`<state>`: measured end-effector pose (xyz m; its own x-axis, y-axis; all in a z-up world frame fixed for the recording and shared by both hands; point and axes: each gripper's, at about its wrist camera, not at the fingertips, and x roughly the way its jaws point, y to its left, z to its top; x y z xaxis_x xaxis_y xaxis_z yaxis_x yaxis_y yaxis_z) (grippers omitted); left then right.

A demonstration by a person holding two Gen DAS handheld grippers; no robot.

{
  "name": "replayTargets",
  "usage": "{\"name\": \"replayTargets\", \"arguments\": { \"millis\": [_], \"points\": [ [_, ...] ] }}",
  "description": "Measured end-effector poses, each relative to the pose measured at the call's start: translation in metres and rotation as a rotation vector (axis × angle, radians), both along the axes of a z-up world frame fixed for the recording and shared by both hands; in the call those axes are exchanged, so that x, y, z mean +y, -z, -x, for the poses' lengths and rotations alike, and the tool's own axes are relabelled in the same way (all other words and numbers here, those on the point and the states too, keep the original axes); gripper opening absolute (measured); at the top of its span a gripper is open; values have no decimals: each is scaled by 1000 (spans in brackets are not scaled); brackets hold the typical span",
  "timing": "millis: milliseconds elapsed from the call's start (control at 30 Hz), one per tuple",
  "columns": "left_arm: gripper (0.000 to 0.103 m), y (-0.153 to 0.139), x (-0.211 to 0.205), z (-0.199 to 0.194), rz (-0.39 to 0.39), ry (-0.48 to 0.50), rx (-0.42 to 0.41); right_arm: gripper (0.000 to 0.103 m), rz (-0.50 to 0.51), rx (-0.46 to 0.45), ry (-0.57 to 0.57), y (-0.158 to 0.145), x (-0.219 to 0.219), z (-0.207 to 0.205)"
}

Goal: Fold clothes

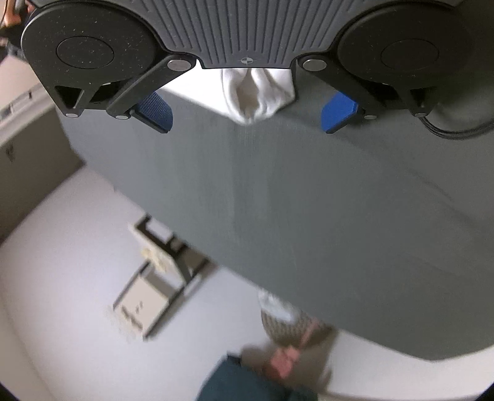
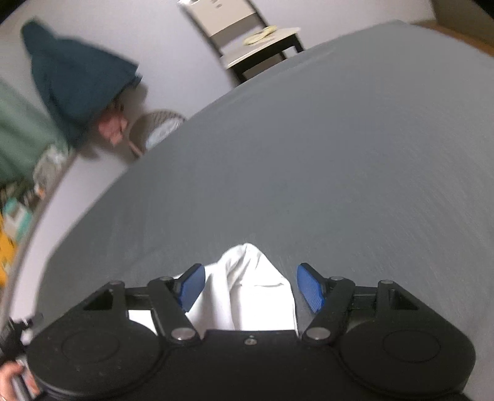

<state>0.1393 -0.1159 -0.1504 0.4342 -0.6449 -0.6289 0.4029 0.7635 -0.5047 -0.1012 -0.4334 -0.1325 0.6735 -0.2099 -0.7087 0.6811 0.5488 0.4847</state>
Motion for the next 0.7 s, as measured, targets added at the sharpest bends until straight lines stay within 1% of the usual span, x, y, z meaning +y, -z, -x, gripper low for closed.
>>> {"name": "replayTargets", "arguments": {
  "millis": [67,100,167,200,233,267,300,333,367,467,533,567,600,633,700],
  "points": [
    [103,5,-7,-5,-26,58,1,60,7,5,-41,3,-2,-7],
    [103,6,-13,-4,-69,83,-24,57,17,8,-55,4,-3,-8],
    [102,9,-24,-3,-163,133,-79,53,50,9,-87,4,-3,-8],
    [97,12,-29,0,-213,163,-106,51,57,4,-102,4,-4,-7],
    [96,14,-35,4,-259,186,-146,50,61,-5,-120,4,-4,-7],
    [90,17,-41,9,-301,212,-199,45,64,-14,-137,4,-4,-7],
    [80,18,-42,15,-335,233,-242,39,67,-21,-154,4,-5,-7],
    [73,17,-44,19,-341,253,-273,39,73,-26,-167,4,-6,-7],
    [58,16,-46,21,-325,272,-280,39,80,-30,-178,3,-6,-8],
    [41,13,-55,15,-314,299,-263,39,77,-44,-198,4,-7,-9],
    [35,14,-54,8,-276,282,-237,38,67,-53,-197,3,-9,-8],
    [29,16,-50,4,-236,271,-214,36,62,-58,-196,3,-9,-7],
    [24,17,-51,1,-206,252,-194,24,53,-69,-198,3,-10,-6],
    [22,19,-52,-2,-177,233,-173,17,39,-79,-204,4,-10,-6],
    [19,26,-53,-8,-128,201,-146,16,36,-78,-189,3,-9,-7]
  ]
}}
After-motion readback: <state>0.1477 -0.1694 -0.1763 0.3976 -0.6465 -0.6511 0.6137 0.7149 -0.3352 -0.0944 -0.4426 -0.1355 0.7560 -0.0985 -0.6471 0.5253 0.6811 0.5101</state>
